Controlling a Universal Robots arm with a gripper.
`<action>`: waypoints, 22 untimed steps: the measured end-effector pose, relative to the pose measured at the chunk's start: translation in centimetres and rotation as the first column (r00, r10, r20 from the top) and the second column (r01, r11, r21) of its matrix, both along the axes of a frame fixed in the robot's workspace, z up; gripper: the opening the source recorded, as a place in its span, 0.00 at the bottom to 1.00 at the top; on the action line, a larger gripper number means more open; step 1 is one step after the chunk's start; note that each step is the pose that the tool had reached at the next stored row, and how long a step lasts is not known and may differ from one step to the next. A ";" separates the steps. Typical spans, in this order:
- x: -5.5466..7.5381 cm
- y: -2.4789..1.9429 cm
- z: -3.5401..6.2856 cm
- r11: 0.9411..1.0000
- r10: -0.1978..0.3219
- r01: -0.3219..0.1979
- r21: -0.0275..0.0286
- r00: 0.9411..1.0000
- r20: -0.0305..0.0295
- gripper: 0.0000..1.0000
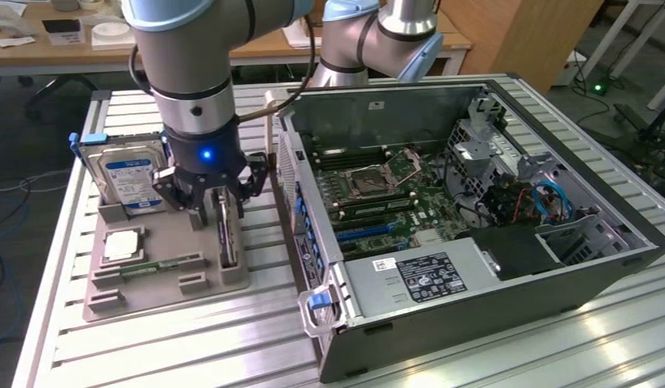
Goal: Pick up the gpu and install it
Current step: 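Pick up the gpu and move the gpu toward the slot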
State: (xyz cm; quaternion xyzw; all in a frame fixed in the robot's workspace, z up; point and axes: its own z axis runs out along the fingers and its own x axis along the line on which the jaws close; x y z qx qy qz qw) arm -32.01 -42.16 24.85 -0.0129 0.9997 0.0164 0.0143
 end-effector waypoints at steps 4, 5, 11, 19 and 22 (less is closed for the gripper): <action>0.0 0.00 -0.36 1.000 0.000 0.000 0.000 1.000 0.000 0.55; 0.0 0.00 -0.46 1.000 0.000 0.000 0.000 1.000 0.000 0.55; 0.0 0.21 -1.32 1.000 -0.002 0.002 0.000 1.000 0.000 0.55; 0.0 0.46 -2.26 1.000 -0.026 0.026 0.000 1.000 0.000 0.55; 0.0 0.56 -2.63 0.999 -0.032 0.032 0.000 0.999 0.000 0.55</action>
